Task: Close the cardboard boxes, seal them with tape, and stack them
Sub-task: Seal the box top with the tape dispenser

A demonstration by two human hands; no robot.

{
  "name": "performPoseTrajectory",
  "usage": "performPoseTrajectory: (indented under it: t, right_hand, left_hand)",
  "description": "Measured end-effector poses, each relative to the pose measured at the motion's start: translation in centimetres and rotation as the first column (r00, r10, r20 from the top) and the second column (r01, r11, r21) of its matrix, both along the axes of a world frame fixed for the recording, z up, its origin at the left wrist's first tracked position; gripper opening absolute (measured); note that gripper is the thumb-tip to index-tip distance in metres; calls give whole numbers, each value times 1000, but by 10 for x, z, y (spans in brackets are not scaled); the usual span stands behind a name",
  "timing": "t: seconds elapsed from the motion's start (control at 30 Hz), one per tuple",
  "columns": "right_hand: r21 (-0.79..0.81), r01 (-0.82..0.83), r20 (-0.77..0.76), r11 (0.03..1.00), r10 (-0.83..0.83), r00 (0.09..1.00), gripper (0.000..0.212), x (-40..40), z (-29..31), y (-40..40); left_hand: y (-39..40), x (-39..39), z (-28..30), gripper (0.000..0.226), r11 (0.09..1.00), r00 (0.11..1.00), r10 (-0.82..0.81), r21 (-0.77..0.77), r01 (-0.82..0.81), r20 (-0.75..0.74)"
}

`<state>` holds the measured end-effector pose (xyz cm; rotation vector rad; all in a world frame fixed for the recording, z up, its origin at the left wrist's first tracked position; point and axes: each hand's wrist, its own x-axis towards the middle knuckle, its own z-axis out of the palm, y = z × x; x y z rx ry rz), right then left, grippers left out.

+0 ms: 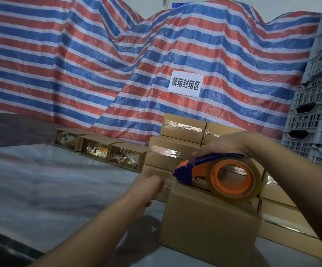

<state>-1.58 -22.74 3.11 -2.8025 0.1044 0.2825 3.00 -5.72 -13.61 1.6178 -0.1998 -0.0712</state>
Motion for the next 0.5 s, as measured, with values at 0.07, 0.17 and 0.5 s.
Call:
performPoseTrajectory:
  t: [0.07, 0.17, 0.5]
  right_hand:
    - [-9, 7, -12, 1000, -7, 1000, 44, 4, -1, 0]
    - [-8, 16, -24, 1000, -16, 1000, 46, 7, -2, -1]
    - [-45, 17, -8, 999, -18, 1000, 44, 10, -1, -2]
  left_hand:
    - [-3, 0, -4, 8, 1000, 999, -14, 12, 15, -33]
    - [-13, -1, -6, 7, 998, 993, -10, 57, 16, -117]
    - [-8, -2, -20, 28, 993, 993, -49, 101, 60, -112]
